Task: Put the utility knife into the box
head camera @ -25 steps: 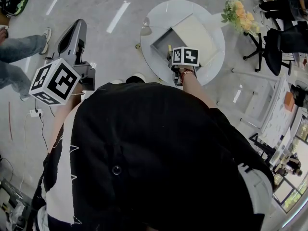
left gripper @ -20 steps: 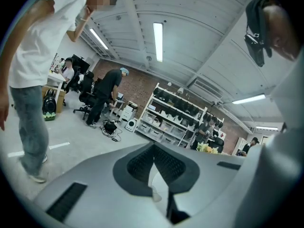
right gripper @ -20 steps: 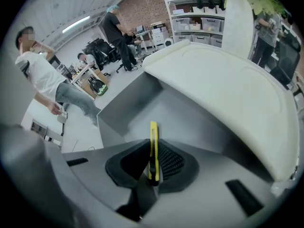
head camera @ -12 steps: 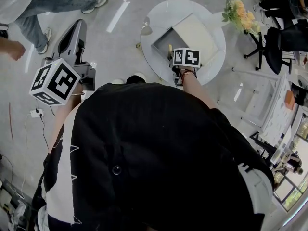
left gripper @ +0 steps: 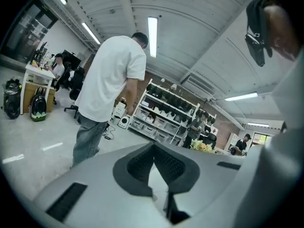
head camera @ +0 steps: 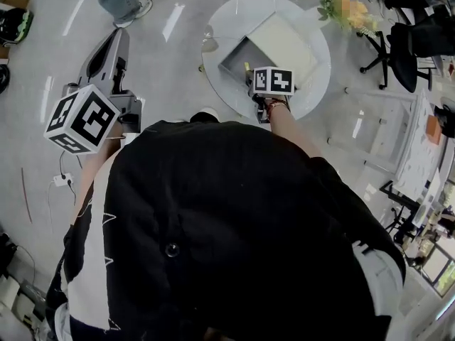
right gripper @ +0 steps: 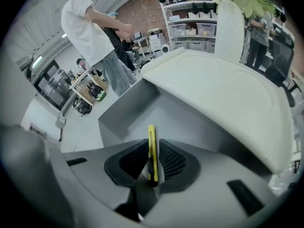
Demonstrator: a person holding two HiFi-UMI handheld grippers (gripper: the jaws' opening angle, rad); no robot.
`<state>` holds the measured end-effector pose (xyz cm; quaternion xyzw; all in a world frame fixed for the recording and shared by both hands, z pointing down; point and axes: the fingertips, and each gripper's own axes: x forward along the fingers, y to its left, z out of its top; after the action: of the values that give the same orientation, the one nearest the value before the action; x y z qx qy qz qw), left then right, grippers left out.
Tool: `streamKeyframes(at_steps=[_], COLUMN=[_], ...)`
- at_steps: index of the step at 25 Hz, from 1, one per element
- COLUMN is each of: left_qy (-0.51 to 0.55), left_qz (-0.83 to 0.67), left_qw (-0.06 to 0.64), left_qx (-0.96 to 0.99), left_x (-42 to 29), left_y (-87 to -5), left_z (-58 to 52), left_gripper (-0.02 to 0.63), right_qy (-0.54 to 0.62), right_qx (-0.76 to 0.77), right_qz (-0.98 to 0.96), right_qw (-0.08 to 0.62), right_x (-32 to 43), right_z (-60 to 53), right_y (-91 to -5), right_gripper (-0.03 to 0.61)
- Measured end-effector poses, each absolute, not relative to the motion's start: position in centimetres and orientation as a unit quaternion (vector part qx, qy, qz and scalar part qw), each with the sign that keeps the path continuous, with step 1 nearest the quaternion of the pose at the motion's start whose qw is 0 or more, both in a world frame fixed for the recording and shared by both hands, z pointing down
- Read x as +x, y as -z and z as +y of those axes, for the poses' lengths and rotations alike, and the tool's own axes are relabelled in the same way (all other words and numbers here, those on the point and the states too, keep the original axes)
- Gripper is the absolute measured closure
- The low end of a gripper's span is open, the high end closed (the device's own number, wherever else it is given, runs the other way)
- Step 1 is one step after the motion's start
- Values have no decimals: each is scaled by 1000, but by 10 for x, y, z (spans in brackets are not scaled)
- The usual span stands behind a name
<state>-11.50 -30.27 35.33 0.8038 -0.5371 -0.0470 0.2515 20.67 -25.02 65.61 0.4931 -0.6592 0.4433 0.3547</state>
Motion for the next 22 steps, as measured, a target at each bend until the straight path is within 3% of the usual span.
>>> streamKeyframes(at_steps=[5,9,22], left_qy=[41,36,16], left_qz=[-516,-486,-337], left_qw=[250,242,230], left_qx=[818,839,913], left_x=[-102,-83,6], left_y=[-350,-342,-328], left_z=[-309,-316,-319], left_gripper=[603,603,603], right_qy=[-442,-431,-461], right_qx=[522,564,684], right_qz=[-653,-646,-564], right_qw=[324,278,32], right_x=[215,228,270], right_z=[-250,-249,-218], right_y=[-647,-631,-547], right_gripper=[506,548,572])
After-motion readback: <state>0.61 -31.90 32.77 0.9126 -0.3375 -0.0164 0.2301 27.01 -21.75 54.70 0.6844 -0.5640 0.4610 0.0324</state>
